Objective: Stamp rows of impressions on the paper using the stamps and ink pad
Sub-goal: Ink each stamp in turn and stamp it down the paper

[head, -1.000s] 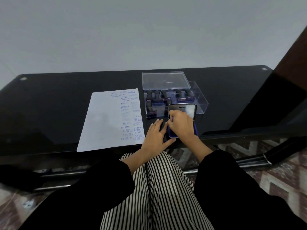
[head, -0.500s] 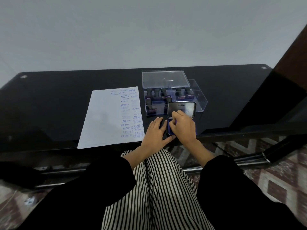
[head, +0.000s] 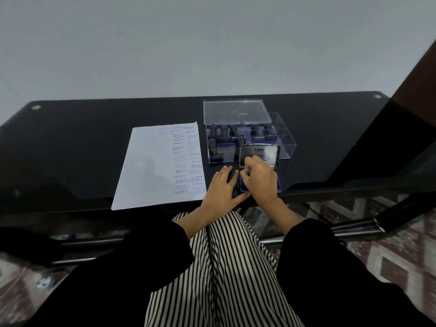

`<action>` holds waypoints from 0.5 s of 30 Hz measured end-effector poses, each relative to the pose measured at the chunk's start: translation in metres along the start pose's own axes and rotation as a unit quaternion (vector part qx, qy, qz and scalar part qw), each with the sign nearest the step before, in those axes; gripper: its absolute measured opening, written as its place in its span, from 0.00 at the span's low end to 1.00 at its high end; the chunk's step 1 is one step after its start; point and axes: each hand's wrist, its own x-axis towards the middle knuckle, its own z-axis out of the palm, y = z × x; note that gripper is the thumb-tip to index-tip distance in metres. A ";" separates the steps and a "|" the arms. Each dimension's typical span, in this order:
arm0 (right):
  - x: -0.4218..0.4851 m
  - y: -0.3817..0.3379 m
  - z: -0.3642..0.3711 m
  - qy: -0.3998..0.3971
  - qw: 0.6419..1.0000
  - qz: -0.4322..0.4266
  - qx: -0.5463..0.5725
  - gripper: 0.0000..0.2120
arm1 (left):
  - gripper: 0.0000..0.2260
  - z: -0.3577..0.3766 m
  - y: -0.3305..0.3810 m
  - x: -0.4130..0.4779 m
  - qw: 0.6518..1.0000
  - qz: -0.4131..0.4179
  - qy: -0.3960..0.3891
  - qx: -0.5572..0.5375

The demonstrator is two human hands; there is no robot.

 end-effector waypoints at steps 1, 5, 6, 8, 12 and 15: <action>-0.003 0.001 0.000 0.009 1.000 -0.006 0.005 0.14 | 0.32 0.000 0.000 0.000 1.000 0.000 -0.002 0.002; -0.015 0.005 0.002 0.053 0.998 -0.024 0.001 0.11 | 0.32 -0.001 0.000 -0.001 1.000 -0.004 -0.010 0.003; -0.017 0.006 0.003 0.063 0.998 -0.025 0.001 0.11 | 0.32 -0.001 0.001 -0.001 1.000 -0.005 -0.013 0.003; -0.019 0.007 0.004 0.072 0.997 -0.024 0.001 0.11 | 0.32 -0.001 0.001 -0.001 1.000 -0.007 -0.018 0.002; -0.018 0.006 0.003 0.074 0.997 -0.027 -0.003 0.11 | 0.32 -0.002 0.001 0.000 1.000 -0.005 -0.020 0.009; -0.016 0.004 0.001 0.058 0.998 -0.028 -0.011 0.11 | 0.33 -0.003 0.001 0.000 0.999 -0.002 -0.028 0.022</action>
